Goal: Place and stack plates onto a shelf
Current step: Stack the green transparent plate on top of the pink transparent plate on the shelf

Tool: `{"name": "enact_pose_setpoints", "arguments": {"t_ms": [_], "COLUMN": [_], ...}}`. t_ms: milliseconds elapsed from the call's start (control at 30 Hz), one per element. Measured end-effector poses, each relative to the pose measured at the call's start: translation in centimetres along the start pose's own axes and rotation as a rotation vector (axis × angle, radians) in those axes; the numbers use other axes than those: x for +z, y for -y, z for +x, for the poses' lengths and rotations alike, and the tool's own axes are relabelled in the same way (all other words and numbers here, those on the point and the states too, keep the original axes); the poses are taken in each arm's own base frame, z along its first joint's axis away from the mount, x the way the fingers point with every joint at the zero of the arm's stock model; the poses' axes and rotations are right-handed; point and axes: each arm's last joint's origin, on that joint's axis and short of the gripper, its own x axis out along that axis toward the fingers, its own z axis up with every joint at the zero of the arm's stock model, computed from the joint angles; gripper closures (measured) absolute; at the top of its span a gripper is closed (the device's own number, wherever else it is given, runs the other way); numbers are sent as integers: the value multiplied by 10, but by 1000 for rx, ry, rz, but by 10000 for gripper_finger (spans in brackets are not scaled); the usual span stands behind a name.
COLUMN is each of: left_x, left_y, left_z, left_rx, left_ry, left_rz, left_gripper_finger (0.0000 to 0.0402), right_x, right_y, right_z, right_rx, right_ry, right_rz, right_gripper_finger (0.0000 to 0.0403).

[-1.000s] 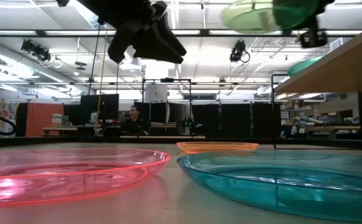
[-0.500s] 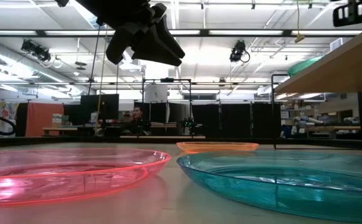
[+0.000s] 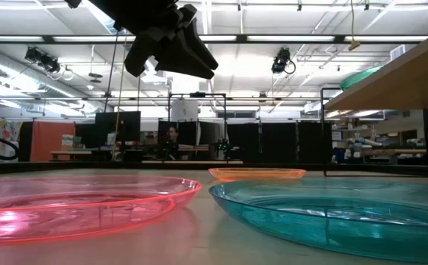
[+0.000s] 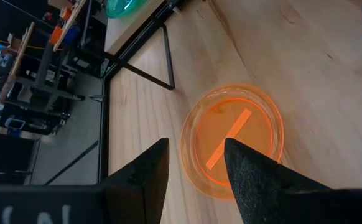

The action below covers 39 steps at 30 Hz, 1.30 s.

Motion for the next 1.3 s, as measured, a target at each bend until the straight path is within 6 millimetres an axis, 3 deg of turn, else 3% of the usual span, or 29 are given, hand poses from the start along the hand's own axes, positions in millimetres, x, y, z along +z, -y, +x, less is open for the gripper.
{"name": "enact_pose_setpoints", "arguments": {"t_ms": [367, 900, 1300], "left_x": [0, 0, 0], "left_y": [0, 0, 0], "left_z": [0, 0, 0], "left_rx": [0, 0, 1], "left_ry": [0, 0, 0], "left_rz": [0, 1, 1], "left_gripper_finger": [239, 239, 239], "right_x": [-11, -12, -12], "right_y": [5, 4, 4], "right_z": [0, 1, 1], "right_rx": [-59, -61, -64], "right_ry": [-105, -130, -135], "right_rz": [112, 120, 126], "right_gripper_finger": [390, 388, 335]}}
